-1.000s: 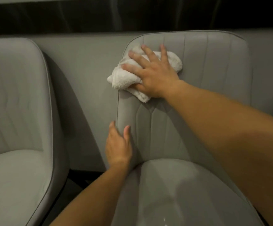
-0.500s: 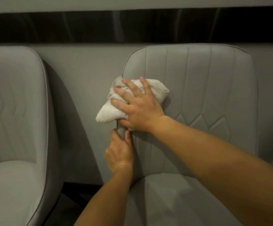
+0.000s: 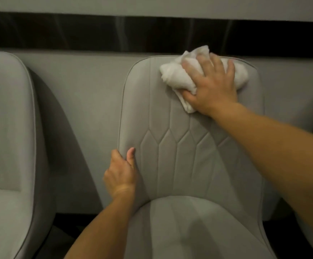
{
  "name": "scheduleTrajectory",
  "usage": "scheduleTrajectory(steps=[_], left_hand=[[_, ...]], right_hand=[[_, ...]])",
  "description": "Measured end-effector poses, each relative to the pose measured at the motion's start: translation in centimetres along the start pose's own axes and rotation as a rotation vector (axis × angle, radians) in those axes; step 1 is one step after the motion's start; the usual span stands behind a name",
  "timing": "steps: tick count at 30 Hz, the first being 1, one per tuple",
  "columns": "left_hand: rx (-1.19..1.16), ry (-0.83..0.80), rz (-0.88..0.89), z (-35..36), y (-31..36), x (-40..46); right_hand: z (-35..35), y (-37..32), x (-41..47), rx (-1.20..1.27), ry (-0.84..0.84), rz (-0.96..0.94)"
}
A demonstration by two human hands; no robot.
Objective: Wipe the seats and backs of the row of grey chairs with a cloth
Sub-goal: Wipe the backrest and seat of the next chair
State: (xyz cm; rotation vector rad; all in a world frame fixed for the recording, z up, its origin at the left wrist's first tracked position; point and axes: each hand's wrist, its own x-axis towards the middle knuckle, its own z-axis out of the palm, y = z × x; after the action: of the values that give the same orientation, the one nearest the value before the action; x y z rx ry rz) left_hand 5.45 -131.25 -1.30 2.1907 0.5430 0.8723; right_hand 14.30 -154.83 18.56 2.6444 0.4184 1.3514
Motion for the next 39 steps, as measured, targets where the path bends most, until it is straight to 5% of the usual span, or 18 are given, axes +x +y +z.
scheduleTrajectory(steps=[7, 14, 19, 23, 28, 33, 39], left_hand=[[0.017, 0.004, 0.017, 0.2, -0.4, -0.1], [0.023, 0.008, -0.024, 0.4, 0.0, 0.0], [0.012, 0.027, 0.007, 0.5, -0.2, -0.1], [0.030, 0.047, 0.018, 0.6, -0.3, 0.0], [0.038, 0.061, 0.027, 0.7, -0.5, -0.1], [0.034, 0.052, 0.020, 0.8, -0.6, 0.1], [0.012, 0.056, 0.023, 1.0, -0.6, 0.2]], right_hand=[[3.6, 0.2, -8.5, -0.107, 0.144, -0.181], [2.2, -1.1, -4.2, -0.085, 0.149, -0.295], [1.3, -3.6, -1.4, -0.124, 0.010, -0.434], [0.0, 1.3, -2.3, -0.213, -0.109, -0.539], [-1.2, 10.1, -6.4, -0.114, -0.114, -0.095], [-0.1, 7.3, -9.8, 0.046, 0.000, 0.220], [3.8, 1.0, -13.8, -0.063, 0.027, 0.162]])
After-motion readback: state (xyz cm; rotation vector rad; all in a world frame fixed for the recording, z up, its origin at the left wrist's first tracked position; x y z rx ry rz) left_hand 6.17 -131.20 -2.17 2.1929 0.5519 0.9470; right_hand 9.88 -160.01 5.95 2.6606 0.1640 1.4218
